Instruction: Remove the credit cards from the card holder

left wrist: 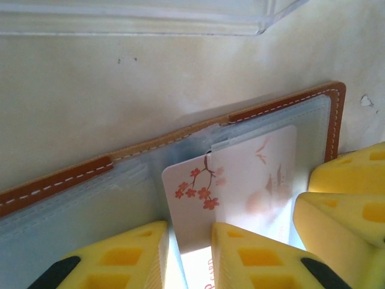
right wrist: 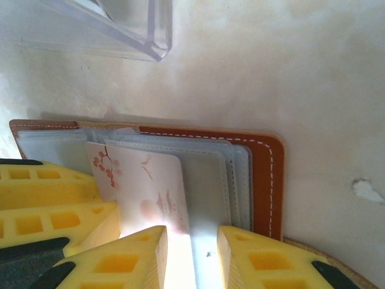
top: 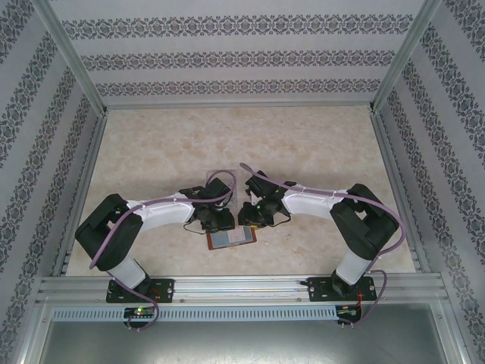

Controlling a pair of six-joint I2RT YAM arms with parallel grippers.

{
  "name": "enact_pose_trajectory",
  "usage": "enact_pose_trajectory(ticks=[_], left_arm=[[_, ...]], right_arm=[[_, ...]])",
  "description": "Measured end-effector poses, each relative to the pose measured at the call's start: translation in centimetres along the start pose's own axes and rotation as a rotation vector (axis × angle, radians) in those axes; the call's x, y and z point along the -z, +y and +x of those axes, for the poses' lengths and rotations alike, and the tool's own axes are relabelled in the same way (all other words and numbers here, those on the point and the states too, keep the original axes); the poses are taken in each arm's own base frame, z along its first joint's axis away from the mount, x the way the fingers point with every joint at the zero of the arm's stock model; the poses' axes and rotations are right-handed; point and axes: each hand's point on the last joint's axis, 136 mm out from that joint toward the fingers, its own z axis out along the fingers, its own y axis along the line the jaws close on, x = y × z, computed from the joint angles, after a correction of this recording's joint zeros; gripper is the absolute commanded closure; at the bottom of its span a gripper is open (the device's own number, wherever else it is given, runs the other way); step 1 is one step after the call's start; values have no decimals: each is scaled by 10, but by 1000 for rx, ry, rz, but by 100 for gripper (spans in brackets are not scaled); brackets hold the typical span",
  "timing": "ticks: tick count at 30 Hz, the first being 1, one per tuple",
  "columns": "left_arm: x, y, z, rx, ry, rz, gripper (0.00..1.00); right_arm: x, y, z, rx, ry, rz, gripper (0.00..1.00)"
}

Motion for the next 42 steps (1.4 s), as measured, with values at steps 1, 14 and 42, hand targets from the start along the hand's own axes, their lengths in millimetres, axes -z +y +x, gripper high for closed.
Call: enact_pose_trajectory(ticks=[1,14,42], left_arm=[[-1,-1,0,2,-2,6,80],[7,-2,-1,3,-18,27,88],[44,6,10,-41,-3,-53,87]], right_arm=[[0,0,0,0,0,0,69],[0,-1,0,2,1,3,69],[1,-3,1,16,2,19,70]])
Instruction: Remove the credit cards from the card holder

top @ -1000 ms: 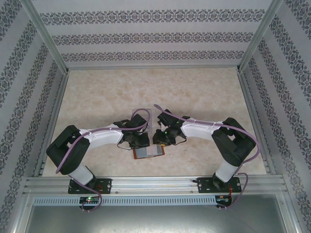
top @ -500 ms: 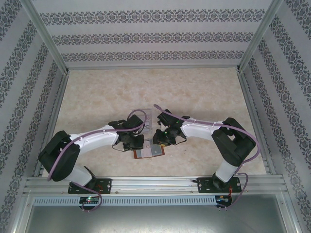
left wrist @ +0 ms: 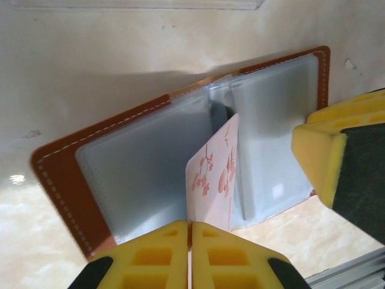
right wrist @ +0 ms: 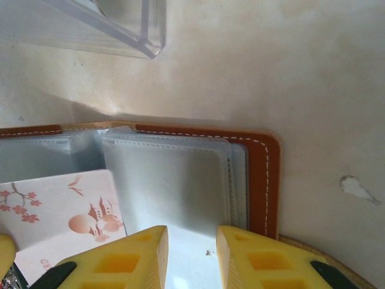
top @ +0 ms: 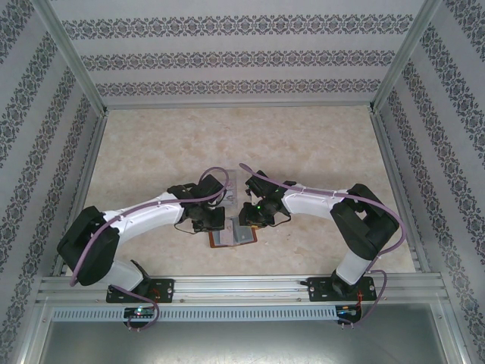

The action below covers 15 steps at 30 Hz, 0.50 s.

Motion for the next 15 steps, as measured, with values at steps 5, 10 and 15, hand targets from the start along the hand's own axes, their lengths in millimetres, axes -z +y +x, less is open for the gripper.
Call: enact_pose_trajectory(ticks=[5,10,15], left_arm=[[-6,-10,-1,8,22,35,85],[-7,-16,-2,13,28,61,85],[-7,-19,-2,17,29,74,88]], right_arm=[[0,0,0,0,0,0,70],[0,0,0,0,0,0,70],[0,0,0,0,0,0,70]])
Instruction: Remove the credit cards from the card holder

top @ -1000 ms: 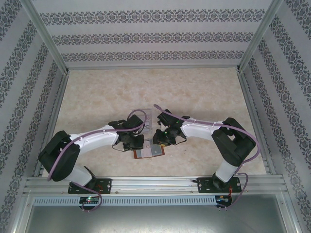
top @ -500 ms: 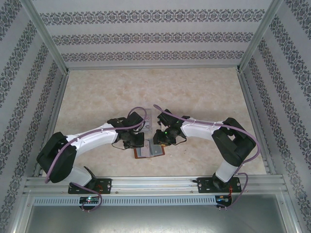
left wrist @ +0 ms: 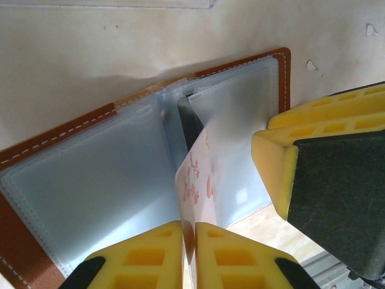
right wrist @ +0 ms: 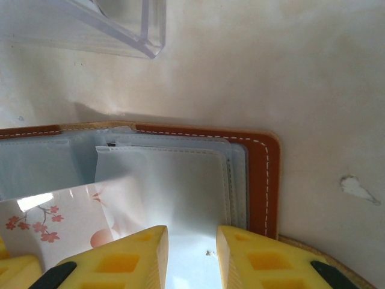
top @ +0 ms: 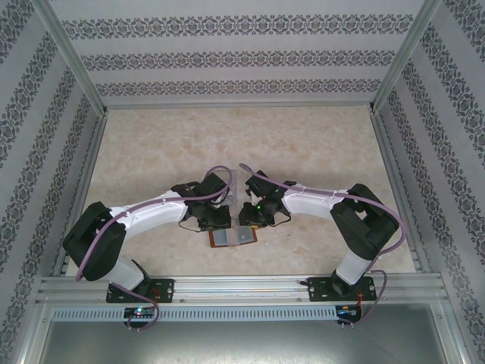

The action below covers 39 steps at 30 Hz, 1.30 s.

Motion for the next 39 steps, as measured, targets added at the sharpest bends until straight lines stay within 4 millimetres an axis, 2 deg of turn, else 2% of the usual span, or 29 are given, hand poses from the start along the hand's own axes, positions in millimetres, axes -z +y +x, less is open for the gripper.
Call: enact_pose_trajectory(ticks=[10,19,26,31,39], left_arm=[[4,-2,-5,1,-19,-21,93],[7,15,-4,9,-30,-110,92],[12,13,-8,5,-47,-128,91],[12,14,-6,2,-48,-140,85],[2,1,-1,6,-6,-84,84]], right_arm=[[0,0,0,0,0,0,70],[0,0,0,0,0,0,70],[0,0,0,0,0,0,70],[0,0,0,0,0,0,70],[0,0,0,0,0,0,70]])
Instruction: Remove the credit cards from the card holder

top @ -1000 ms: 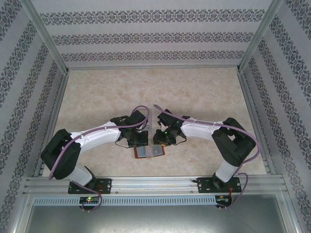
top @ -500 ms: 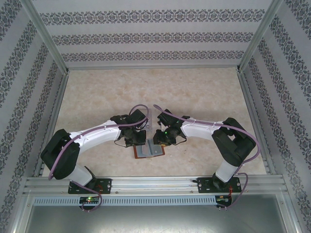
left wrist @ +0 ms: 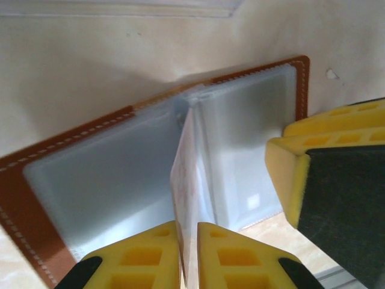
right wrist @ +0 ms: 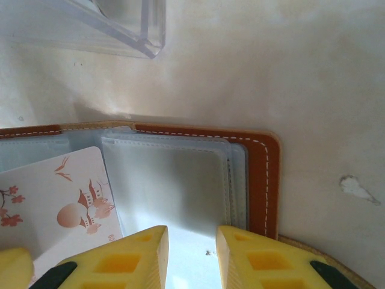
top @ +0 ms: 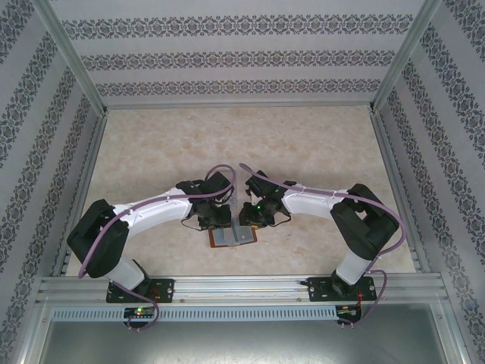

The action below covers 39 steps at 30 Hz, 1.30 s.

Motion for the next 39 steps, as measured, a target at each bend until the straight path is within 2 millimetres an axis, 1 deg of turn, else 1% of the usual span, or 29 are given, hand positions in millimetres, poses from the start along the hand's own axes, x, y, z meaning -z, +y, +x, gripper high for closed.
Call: enact_pose_trajectory(ticks=[5,11,17,20,22,27,31,35,39], left_arm=[[-1,-7,5,-6,12,22,88],[-1,-7,5,1,13,21,94],[-1,-6,5,-3,12,17,97],[2,-4,5,-30,8,9,100],[6,-5,6,-65,12,3,100],[23,-15,-1,-229,-14,9,100],[38,-20,-6,-409,-37,-3,100],[51,-22,-13,-641,-57,-48,100],[58,-17,-19,-883,-68,-105,100]], right_arm=[[0,0,0,0,0,0,70],[0,0,0,0,0,0,70],[1,-1,0,0,-2,4,70],[4,-3,2,-1,-3,20,70],[8,-5,3,-2,-6,32,70],[25,-4,2,6,-36,33,70],[43,-4,-6,7,-80,26,70],[59,-8,-14,-6,-120,21,70],[69,-14,-17,-11,-138,26,70]])
